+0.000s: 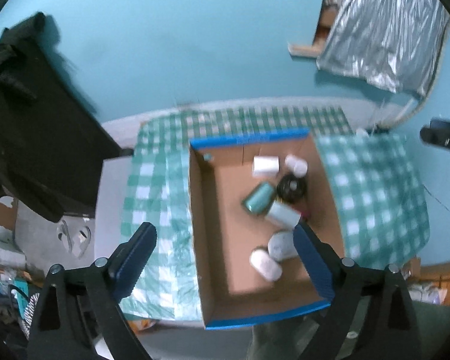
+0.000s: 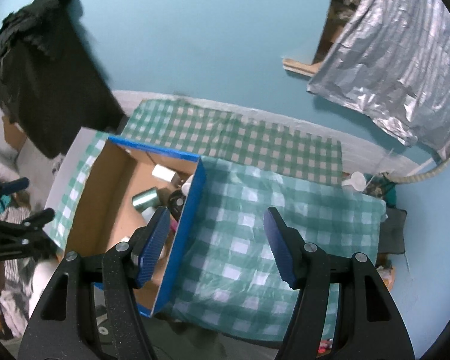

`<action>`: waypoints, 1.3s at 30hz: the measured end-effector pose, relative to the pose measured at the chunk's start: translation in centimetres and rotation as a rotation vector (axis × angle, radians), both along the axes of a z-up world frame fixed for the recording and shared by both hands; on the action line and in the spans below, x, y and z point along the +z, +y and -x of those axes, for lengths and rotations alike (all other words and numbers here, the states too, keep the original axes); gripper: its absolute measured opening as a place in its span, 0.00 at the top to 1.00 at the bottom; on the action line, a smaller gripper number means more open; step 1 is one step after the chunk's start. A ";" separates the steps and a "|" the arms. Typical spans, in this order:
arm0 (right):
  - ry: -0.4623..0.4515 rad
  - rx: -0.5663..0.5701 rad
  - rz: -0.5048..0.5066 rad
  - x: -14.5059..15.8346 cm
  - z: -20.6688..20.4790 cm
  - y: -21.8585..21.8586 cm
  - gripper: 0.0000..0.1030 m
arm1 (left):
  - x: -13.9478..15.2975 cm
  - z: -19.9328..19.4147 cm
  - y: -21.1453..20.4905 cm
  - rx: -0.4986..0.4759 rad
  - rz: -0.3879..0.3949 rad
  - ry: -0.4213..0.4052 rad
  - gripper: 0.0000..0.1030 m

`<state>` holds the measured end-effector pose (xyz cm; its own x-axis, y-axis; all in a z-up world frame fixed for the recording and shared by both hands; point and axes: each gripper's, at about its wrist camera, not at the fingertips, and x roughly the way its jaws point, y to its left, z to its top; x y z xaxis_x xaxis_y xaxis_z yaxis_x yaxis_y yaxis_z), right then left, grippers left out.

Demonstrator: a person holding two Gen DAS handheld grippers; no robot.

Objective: Organize rigid objects

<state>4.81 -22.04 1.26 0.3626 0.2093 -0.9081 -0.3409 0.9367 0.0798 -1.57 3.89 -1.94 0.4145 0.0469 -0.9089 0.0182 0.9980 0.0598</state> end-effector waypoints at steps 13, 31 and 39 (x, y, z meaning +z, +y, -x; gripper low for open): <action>-0.133 -0.101 -0.072 1.2 1.1 -2.8 0.38 | 2.7 0.1 -2.3 0.012 -0.065 -0.109 0.01; -0.172 -0.137 -0.033 1.2 1.0 -3.6 0.38 | 2.9 -0.5 -3.0 0.037 -0.025 -0.124 0.01; -0.173 -0.148 -0.034 1.1 1.0 -3.9 0.38 | 3.3 -0.9 -3.5 0.018 -0.043 -0.131 0.01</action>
